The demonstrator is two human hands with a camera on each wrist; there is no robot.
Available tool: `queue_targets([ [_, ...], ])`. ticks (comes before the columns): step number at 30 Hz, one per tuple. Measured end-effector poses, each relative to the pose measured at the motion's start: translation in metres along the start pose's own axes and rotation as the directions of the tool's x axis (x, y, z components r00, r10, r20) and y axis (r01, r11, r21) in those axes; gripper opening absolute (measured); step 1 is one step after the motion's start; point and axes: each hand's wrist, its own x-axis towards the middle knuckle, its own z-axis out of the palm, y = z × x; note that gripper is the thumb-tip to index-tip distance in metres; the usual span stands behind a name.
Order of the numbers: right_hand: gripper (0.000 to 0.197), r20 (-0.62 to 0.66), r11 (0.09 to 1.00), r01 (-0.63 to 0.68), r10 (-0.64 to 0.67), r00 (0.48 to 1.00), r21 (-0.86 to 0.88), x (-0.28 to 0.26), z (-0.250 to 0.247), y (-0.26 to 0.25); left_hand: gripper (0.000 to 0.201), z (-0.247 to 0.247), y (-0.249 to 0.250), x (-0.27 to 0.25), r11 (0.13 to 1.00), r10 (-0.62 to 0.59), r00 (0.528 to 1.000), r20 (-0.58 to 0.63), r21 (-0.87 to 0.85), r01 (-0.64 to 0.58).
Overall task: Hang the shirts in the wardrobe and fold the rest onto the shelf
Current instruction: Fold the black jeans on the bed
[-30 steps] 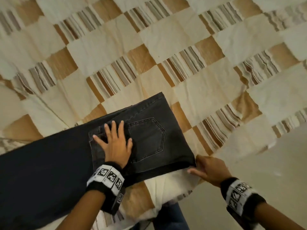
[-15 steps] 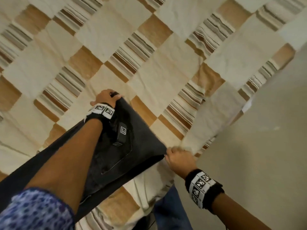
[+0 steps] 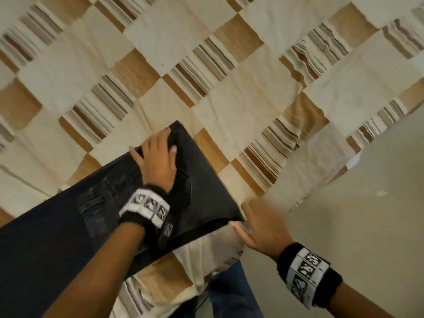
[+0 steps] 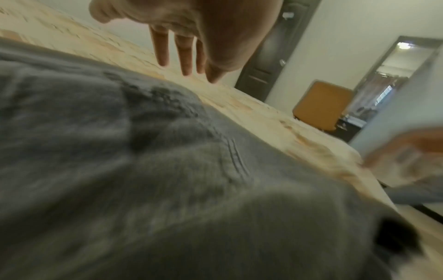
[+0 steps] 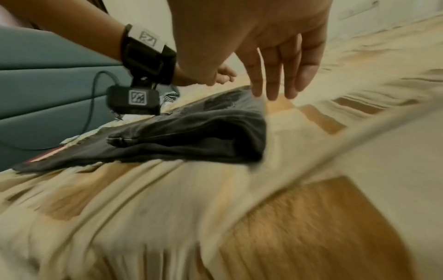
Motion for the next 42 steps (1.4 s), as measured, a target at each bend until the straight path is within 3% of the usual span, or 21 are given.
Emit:
queue_targets([
  [3,0.052,-0.050,0.996,0.092,-0.091,0.995,0.017,0.030,0.007,-0.044,0.045,0.009,-0.020,-0.073,0.988,0.073,0.996,0.043,0.130,-0.078],
  [6,0.067,0.148,0.981,0.193,-0.187,0.971,-0.029,0.055,0.041,-0.070,0.055,0.025,-0.050,-0.119,0.979,-0.038,0.985,0.169,0.204,0.003],
  [10,0.075,0.304,0.991,0.130,-0.115,0.946,-0.032,0.061,0.068,-0.058,0.062,0.032,-0.078,-0.130,0.963,-0.084,0.951,0.297,0.269,0.001],
  [14,0.083,0.236,0.997,0.053,-0.065,0.970,0.056,0.057,0.059,-0.058,0.064,0.019,-0.071,-0.126,0.972,-0.103,0.958,0.267,0.232,0.040],
  [17,0.084,0.112,0.972,-0.032,0.006,0.994,0.232,0.069,0.037,-0.045,0.064,0.002,-0.087,-0.127,0.952,-0.280,0.958,0.066,0.150,0.267],
  [20,0.064,0.088,0.904,-0.175,0.153,0.984,0.390,0.094,0.020,-0.030,0.061,-0.015,-0.115,-0.136,0.824,-0.567,0.824,-0.016,-0.034,0.566],
  [22,0.049,0.235,0.917,-0.269,0.204,0.950,0.294,0.119,0.021,-0.027,0.059,-0.020,-0.133,-0.145,0.766,-0.637,0.770,-0.032,-0.145,0.627],
  [24,0.050,0.396,0.945,-0.293,0.215,0.892,0.145,0.140,0.022,-0.027,0.056,-0.022,-0.143,-0.155,0.775,-0.615,0.785,-0.078,-0.245,0.583],
  [26,0.047,0.430,0.968,-0.217,0.143,0.891,0.129,0.155,0.017,-0.026,0.054,-0.020,-0.148,-0.165,0.766,-0.617,0.782,-0.085,-0.293,0.572],
  [28,0.050,0.404,0.967,-0.141,0.044,0.914,0.214,0.160,-0.002,-0.024,0.051,-0.016,-0.148,-0.172,0.772,-0.613,0.786,-0.080,-0.273,0.574],
  [30,0.066,0.387,0.937,-0.120,-0.018,0.922,0.329,0.157,-0.028,-0.029,0.047,-0.010,-0.146,-0.175,0.791,-0.585,0.809,-0.064,-0.267,0.551],
  [33,0.080,0.384,0.802,-0.144,-0.113,0.916,0.579,0.149,-0.076,-0.056,0.049,-0.001,-0.148,-0.171,0.838,-0.511,0.860,-0.023,-0.239,0.491],
  [34,0.077,0.389,0.743,-0.154,-0.154,0.908,0.652,0.146,-0.092,-0.072,0.053,-0.001,-0.149,-0.169,0.850,-0.494,0.869,-0.018,-0.220,0.479],
  [36,0.049,0.393,0.657,-0.156,-0.231,0.890,0.738,0.143,-0.119,-0.109,0.057,-0.007,-0.151,-0.169,0.867,-0.465,0.885,0.013,-0.193,0.459],
  [37,0.030,0.401,0.627,-0.152,-0.276,0.873,0.764,0.142,-0.132,-0.131,0.055,-0.010,-0.154,-0.169,0.867,-0.467,0.883,0.042,-0.173,0.467],
  [39,0.018,0.406,0.603,-0.136,-0.338,0.849,0.786,0.140,-0.147,-0.183,0.049,-0.014,-0.170,-0.173,0.877,-0.436,0.890,0.134,-0.157,0.454],
  [40,0.025,0.408,0.590,-0.127,-0.373,0.833,0.797,0.138,-0.148,-0.210,0.047,-0.020,-0.180,-0.176,0.872,-0.385,0.908,0.166,-0.256,0.416],
  [41,0.037,0.408,0.577,-0.111,-0.417,0.812,0.809,0.138,-0.148,-0.239,0.044,-0.027,-0.190,-0.181,0.811,-0.345,0.922,0.177,-0.438,0.388],
  [42,0.046,0.406,0.557,-0.103,-0.455,0.792,0.824,0.136,-0.146,-0.269,0.038,-0.039,-0.201,-0.189,0.682,-0.364,0.917,0.164,-0.624,0.382],
])
